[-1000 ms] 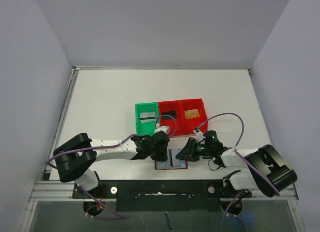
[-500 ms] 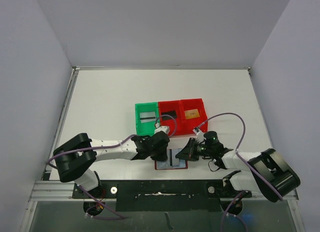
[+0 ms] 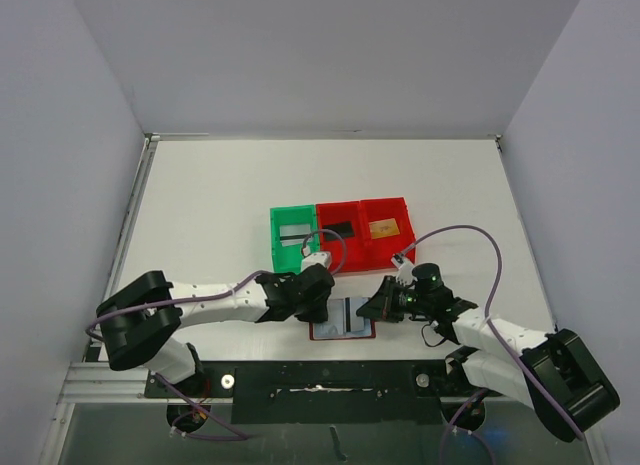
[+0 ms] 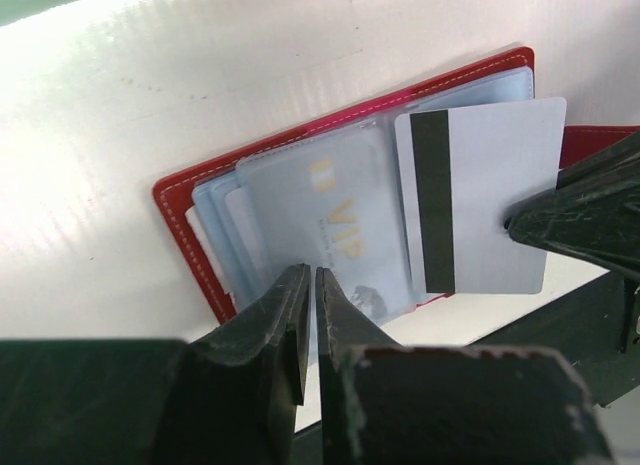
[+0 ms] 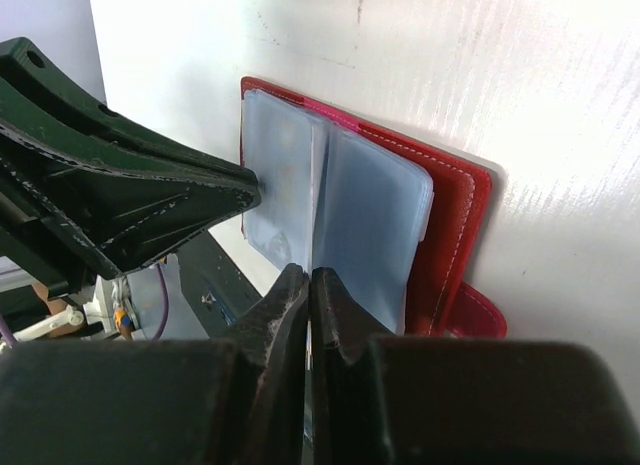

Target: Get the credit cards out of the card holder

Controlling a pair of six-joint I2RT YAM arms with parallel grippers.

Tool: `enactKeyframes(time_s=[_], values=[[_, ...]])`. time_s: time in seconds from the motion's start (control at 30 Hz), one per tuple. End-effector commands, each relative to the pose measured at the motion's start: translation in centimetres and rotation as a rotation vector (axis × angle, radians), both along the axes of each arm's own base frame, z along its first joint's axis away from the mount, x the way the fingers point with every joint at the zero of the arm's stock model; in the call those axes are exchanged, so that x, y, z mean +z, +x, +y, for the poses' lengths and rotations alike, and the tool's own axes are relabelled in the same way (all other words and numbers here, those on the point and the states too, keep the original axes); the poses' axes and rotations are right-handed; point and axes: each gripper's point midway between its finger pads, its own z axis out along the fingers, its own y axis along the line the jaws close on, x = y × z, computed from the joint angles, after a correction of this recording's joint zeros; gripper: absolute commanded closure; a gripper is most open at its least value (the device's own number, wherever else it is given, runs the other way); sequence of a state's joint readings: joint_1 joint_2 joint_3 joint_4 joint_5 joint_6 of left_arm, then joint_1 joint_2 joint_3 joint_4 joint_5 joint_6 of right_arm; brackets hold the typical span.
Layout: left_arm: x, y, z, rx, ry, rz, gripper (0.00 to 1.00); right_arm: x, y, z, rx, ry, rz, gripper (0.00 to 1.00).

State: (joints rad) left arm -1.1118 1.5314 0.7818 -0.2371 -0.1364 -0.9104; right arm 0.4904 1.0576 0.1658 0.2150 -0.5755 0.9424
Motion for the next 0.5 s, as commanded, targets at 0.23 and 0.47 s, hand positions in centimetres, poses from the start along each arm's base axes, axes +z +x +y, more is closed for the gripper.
enactKeyframes(time_s=[0.23,0.47], values=[[6.0,2.0,2.2,0.1,-0.076,-0.163,0.8,5.5,2.9,0.6,-0.014,0.045,-0.266,1.0],[9.2,4.9,7.7,0.279,-0.094,-0.222,0.7,11.3,4.9,1.1,0.034,-0.066,-0.646,1.0]])
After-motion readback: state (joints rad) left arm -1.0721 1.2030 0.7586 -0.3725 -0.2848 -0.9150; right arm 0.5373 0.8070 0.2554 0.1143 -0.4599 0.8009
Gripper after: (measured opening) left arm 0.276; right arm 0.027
